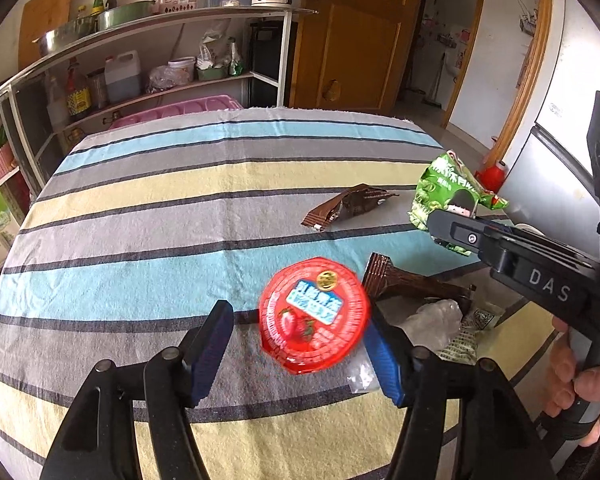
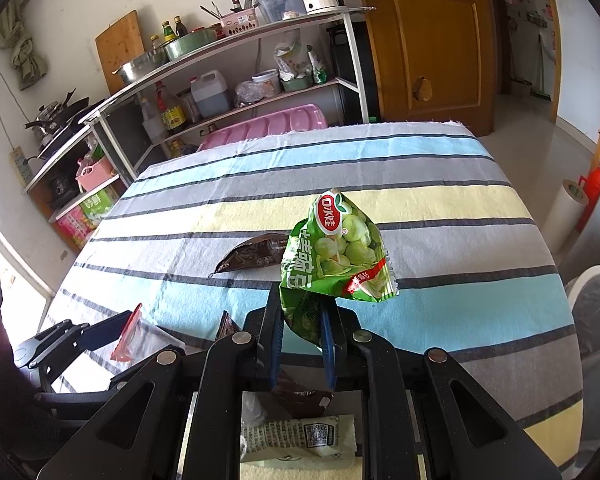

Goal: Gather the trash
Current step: 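Grasp the red-lidded cup with the left tool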

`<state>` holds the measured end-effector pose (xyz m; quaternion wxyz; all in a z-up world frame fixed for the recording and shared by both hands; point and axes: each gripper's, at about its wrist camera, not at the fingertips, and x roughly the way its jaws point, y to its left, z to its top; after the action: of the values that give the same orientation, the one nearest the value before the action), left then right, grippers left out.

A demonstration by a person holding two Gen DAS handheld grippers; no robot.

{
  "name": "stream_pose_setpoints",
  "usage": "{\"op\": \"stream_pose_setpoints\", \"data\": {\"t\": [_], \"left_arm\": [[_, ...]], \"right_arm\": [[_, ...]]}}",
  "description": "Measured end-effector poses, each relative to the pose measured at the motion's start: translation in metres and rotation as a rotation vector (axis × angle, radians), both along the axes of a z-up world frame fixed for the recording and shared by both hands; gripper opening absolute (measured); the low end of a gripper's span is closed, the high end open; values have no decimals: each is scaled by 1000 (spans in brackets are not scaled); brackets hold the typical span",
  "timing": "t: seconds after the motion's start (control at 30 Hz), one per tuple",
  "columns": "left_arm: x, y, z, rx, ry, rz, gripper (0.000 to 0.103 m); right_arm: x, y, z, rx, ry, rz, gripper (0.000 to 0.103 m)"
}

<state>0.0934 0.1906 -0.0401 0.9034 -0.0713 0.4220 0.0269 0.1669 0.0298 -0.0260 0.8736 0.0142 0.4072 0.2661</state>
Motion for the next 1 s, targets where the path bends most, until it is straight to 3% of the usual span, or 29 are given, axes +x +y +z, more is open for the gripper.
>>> {"op": "stream_pose_setpoints", "data": {"t": [0.17,0.23,0.27,0.3,0.37,1.0], "left_arm": [[-1,0,-1,-11,-7,-6,64],[-1,0,-2,-18,-6,-11,52],[-1,0,-2,-22,-2,-14,39],[0,0,-3,-22,0,-13,32],[-1,1,-3,-24,-6,-12,28],[-13,-17,30,18,-70,-24,28]], "right_arm": [[0,0,0,0,-1,0,17],[0,-1,0,0,0,-1,17],[-1,-1,1,2,0,-1,17],[-1,-2,1,2,-1,-1,17],[-1,-2,2,0,-3,-3,17],[-13,-17,22,17,-47,-16,17]]}}
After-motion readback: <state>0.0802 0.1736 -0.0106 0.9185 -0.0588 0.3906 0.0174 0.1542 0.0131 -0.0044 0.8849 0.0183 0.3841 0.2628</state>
